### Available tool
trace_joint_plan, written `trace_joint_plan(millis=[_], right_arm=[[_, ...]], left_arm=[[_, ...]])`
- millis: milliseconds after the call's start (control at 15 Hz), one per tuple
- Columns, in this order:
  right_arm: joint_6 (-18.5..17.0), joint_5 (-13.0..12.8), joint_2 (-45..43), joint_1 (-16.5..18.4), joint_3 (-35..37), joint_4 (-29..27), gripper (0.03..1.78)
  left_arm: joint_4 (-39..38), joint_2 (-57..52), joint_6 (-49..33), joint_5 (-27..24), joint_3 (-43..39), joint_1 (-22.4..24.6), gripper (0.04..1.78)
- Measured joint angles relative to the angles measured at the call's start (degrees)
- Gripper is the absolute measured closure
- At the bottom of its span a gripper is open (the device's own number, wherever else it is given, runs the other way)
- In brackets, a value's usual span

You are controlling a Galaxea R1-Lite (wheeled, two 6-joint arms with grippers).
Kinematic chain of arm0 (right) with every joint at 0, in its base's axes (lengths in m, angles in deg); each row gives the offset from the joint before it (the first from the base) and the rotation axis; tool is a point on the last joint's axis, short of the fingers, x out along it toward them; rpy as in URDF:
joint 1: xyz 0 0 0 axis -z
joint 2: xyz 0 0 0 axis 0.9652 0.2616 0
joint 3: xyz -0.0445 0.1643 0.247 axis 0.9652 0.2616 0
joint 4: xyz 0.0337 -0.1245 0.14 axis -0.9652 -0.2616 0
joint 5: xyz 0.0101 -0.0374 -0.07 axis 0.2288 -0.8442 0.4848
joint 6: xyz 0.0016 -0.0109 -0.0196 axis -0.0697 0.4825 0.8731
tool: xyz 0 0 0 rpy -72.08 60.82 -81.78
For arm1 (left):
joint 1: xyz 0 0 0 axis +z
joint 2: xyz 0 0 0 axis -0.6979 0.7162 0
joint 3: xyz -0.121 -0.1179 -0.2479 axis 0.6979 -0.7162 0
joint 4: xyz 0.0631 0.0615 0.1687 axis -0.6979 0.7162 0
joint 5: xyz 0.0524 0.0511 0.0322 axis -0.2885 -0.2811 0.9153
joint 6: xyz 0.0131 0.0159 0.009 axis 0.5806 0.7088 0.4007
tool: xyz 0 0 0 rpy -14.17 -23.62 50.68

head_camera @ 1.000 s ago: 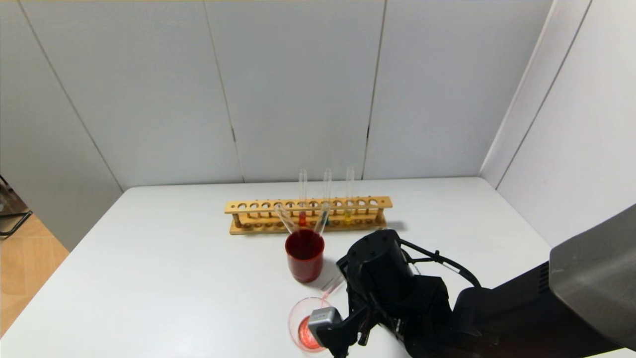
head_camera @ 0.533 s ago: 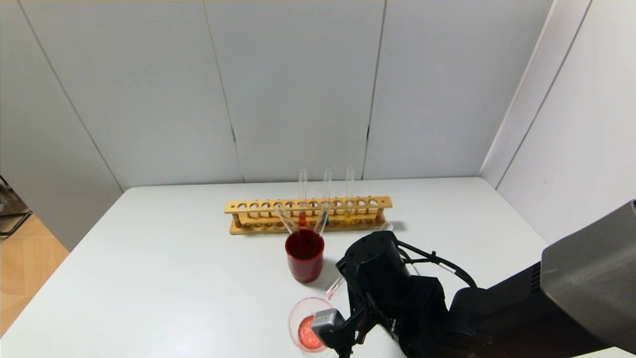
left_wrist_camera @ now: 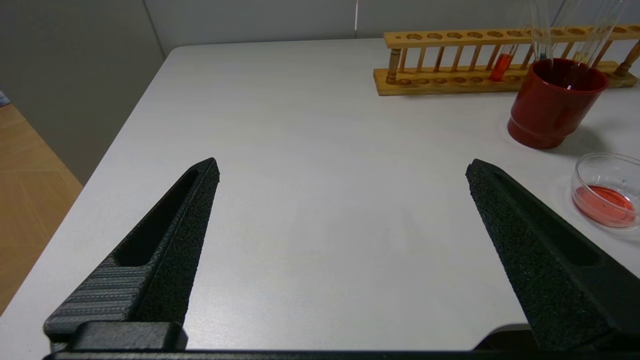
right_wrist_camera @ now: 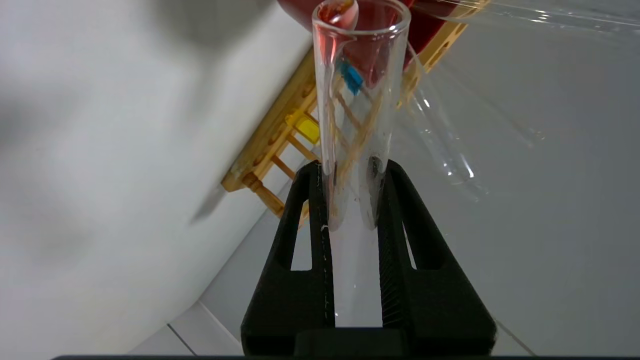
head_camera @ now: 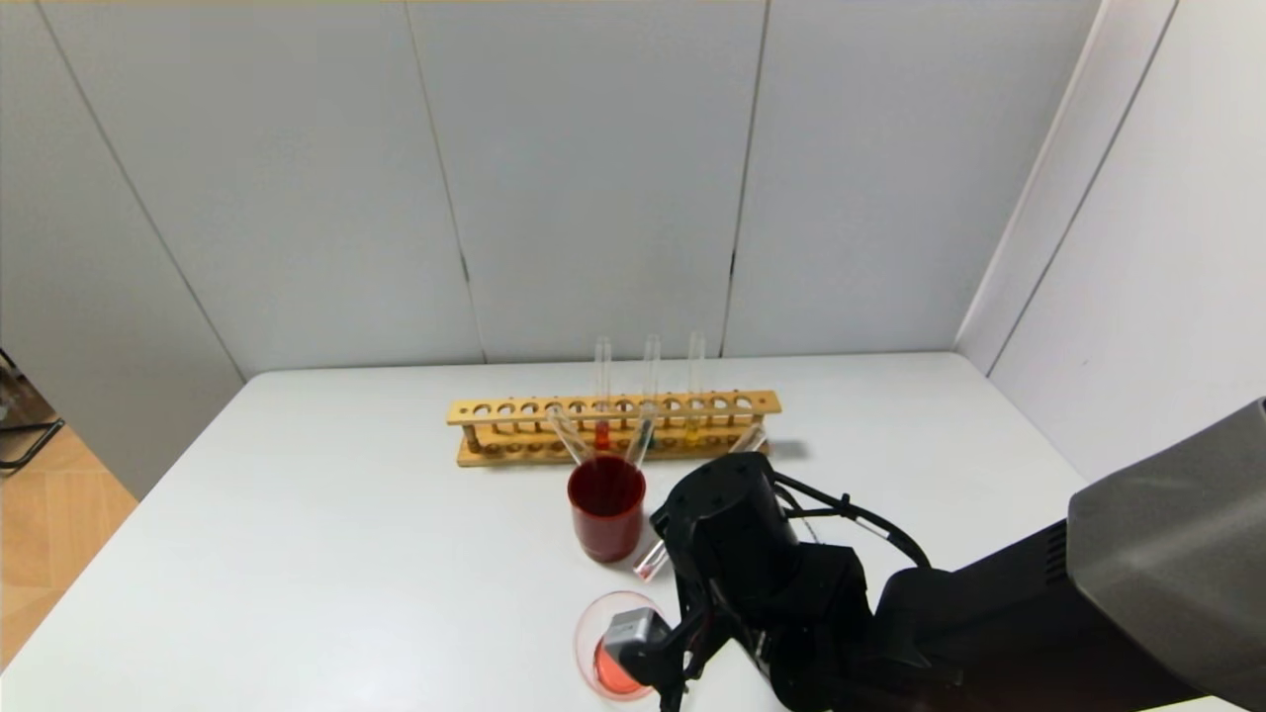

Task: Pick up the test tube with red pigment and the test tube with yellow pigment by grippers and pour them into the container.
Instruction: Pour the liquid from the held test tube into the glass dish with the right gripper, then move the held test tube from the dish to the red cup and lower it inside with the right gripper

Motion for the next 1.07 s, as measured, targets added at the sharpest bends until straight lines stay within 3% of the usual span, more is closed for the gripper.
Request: trace_joint_plan(millis=[400, 600, 800, 933, 1067], right_arm=[[0.69, -0.62, 0.07, -0.48, 0.41, 0.44, 1.47], [-2.04, 0.06, -0.76, -0.50, 0.22, 0.99, 1.47], [-11.74, 2.23, -2.93, -2.10, -0.30, 0.93, 1.47], [-21.91, 4.19, -4.52, -2.93, -0.91, 0.93, 1.47], [-35.28, 5.81, -6.70, -3.93, -2.10, 0.96, 1.47]], left_arm=[[0.00, 0.00, 0.00, 0.00, 0.00, 0.00, 0.07], [0.00, 0.00, 0.00, 0.02, 0.00, 0.00, 0.07], [0.04, 0.00, 0.00, 0.02, 0.00, 0.00, 0.07], [0.01, 0.00, 0.00, 0.00, 0.00, 0.00, 0.07], [0.00, 0.00, 0.00, 0.02, 0.00, 0.00, 0.07]])
